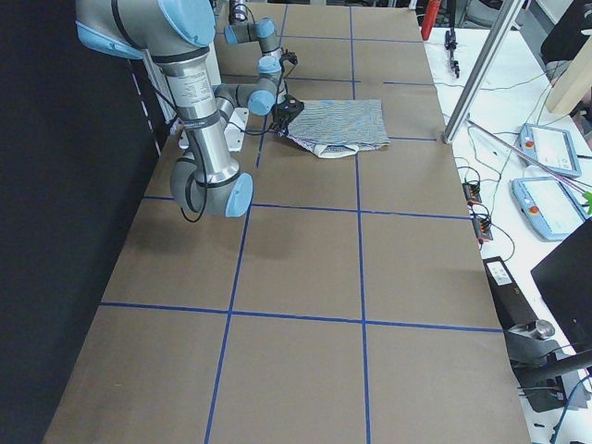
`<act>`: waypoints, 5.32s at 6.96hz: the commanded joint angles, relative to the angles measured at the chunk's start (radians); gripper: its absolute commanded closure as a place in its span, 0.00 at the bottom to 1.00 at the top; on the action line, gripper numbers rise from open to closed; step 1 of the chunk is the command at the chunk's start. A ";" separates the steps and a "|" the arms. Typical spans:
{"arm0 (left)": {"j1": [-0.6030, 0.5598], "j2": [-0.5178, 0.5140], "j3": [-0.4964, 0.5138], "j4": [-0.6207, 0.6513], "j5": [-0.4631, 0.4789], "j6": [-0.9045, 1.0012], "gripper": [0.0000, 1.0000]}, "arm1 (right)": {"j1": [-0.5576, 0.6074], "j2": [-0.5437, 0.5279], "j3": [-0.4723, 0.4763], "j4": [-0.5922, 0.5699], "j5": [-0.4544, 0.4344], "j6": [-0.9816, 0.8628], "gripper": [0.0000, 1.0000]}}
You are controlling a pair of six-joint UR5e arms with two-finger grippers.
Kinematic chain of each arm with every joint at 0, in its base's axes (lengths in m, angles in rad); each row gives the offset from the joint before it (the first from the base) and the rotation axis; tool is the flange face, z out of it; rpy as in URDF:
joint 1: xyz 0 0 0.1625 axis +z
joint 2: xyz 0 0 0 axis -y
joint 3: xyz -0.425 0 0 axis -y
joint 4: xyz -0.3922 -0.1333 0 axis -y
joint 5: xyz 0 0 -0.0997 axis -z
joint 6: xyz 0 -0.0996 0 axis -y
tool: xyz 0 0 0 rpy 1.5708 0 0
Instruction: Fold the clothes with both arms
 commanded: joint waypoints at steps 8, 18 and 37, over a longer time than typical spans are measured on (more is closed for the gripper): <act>0.013 0.000 -0.023 0.002 -0.001 -0.016 1.00 | 0.003 -0.025 0.029 0.000 0.000 0.000 1.00; -0.062 -0.043 -0.215 0.031 -0.043 0.030 1.00 | 0.094 -0.063 0.300 -0.302 0.051 -0.065 1.00; -0.359 -0.468 0.484 -0.097 -0.235 0.475 1.00 | 0.499 0.159 -0.420 0.305 0.383 -0.287 0.00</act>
